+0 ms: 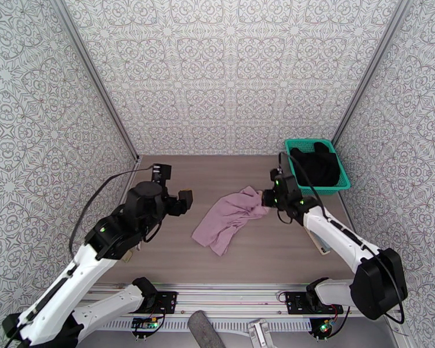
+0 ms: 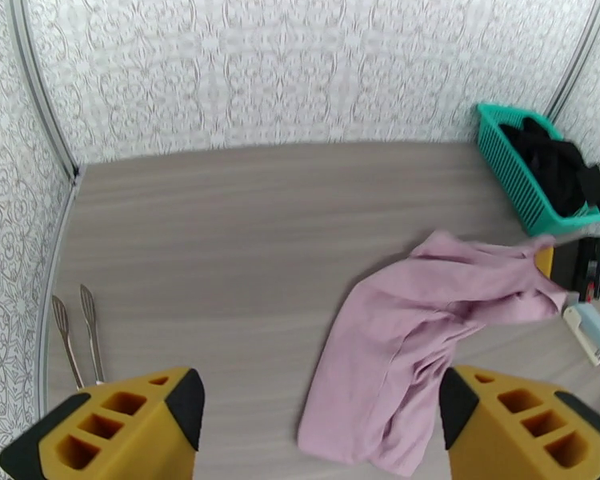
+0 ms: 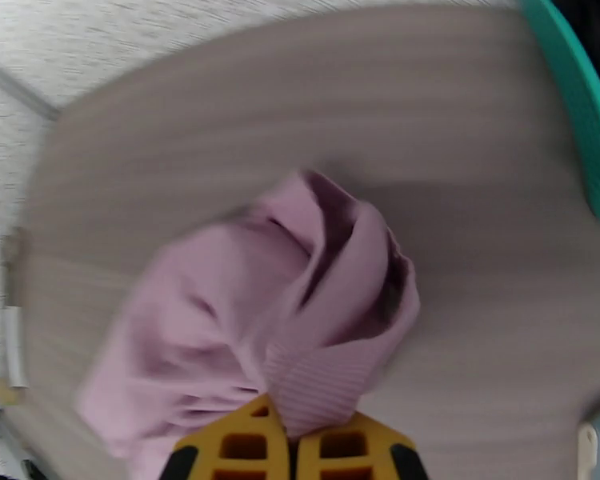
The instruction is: Fold and stack the mixed laundry pile
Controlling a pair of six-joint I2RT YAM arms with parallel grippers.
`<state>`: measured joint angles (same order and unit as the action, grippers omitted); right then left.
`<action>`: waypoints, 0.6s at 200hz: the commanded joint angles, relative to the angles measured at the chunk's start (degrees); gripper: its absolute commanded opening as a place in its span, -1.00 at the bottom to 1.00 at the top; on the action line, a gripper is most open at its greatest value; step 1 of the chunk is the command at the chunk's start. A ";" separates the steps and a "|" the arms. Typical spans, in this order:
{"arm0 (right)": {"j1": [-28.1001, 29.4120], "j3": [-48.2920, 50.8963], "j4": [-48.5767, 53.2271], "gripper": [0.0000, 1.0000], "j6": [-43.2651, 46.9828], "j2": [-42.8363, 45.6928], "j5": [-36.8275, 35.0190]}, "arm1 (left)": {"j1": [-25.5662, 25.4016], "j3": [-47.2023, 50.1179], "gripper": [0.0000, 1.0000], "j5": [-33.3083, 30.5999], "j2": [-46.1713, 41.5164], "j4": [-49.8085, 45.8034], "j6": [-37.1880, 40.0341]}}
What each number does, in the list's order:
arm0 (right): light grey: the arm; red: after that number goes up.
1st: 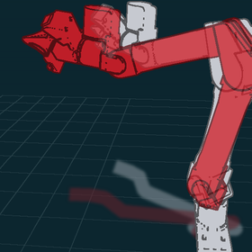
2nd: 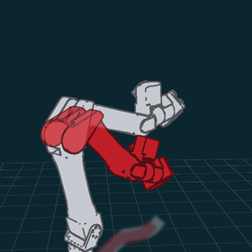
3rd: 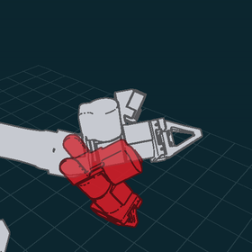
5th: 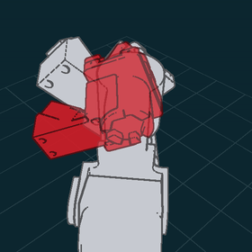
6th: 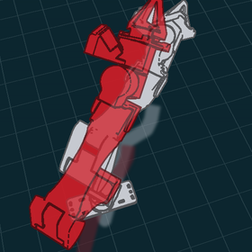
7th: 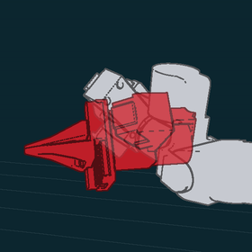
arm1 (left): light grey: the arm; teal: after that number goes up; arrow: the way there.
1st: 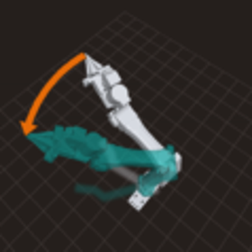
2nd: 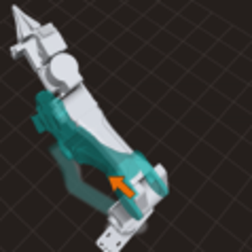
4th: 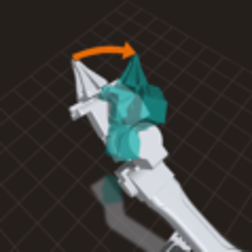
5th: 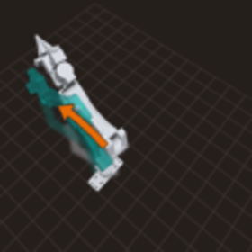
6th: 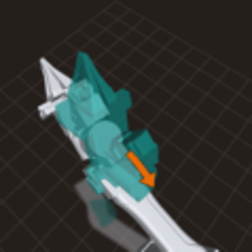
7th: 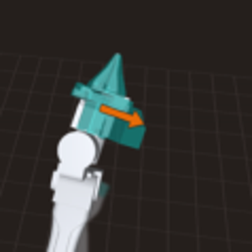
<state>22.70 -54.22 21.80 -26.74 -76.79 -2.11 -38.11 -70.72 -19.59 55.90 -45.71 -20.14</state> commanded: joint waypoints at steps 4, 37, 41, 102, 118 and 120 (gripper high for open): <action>-0.96 2.30 -4.48 -1.00 1.08 1.36 -9.31 | -0.65 1.51 0.58 4.87 3.72 -3.64 -5.25; -1.25 2.46 -4.66 -1.00 0.72 -0.52 -11.07 | -0.74 11.57 0.47 14.00 6.82 -3.04 -17.59; -1.30 2.32 -4.63 -1.00 0.68 -0.67 -11.14 | -0.74 13.06 0.47 14.89 7.16 -3.19 -19.27; -1.75 1.17 -4.56 -1.00 1.46 -1.78 -10.47 | -7.52 27.69 0.66 20.60 11.66 1.67 -26.43; -1.81 1.27 -4.52 -1.00 1.44 -1.87 -9.88 | -9.25 27.40 0.63 18.60 14.23 3.66 -23.81; -1.79 1.30 -4.50 -1.00 1.39 -1.87 -9.81 | -9.37 27.28 0.62 18.31 14.59 3.87 -23.39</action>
<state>21.47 -52.10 18.20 -26.06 -78.11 -11.57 -45.23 -43.27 -1.10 67.88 -46.35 -44.18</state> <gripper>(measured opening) 0.055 0.826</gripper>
